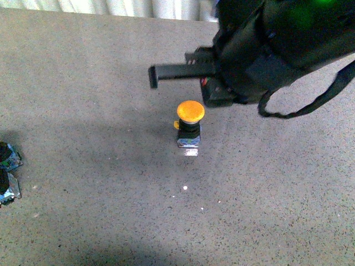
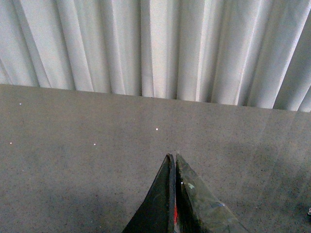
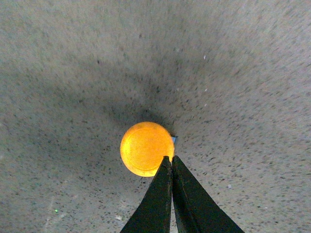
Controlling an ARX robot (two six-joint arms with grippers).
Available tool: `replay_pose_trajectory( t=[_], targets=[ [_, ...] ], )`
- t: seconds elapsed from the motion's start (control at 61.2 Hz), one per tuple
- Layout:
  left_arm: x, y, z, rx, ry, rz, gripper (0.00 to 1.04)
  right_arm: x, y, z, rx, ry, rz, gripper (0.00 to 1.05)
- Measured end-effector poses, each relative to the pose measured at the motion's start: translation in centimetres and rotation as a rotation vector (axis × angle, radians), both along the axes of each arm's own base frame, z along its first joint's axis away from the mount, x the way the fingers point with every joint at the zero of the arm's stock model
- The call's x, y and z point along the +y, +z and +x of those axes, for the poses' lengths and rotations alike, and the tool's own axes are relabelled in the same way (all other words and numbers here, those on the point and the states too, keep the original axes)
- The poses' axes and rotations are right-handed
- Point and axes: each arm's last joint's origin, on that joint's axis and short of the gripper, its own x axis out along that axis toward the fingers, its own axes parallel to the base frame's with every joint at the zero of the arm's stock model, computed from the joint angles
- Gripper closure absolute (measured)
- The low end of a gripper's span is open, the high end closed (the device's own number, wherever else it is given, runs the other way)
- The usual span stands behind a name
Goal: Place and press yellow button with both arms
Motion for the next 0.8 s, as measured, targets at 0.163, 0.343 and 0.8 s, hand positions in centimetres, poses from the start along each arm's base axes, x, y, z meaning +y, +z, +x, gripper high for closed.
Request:
replay_pose_trajectory(
  t=[0.163, 0.343, 0.8],
  targets=[
    [0.0, 0.0, 0.0, 0.000, 0.000, 0.000, 1.03, -2.6, 6.4, -2.6, -0.227, -0.030, 0.067, 0.95],
    [0.0, 0.0, 0.0, 0.000, 0.000, 0.000, 1.03, -6.2, 8.6, -6.4, -0.745, -0.192, 0.022, 1.00],
    [0.0, 0.0, 0.0, 0.000, 0.000, 0.000, 1.03, -12.2, 2.7, -13.3, -0.837, -0.202, -0.012, 1.03]
  ],
)
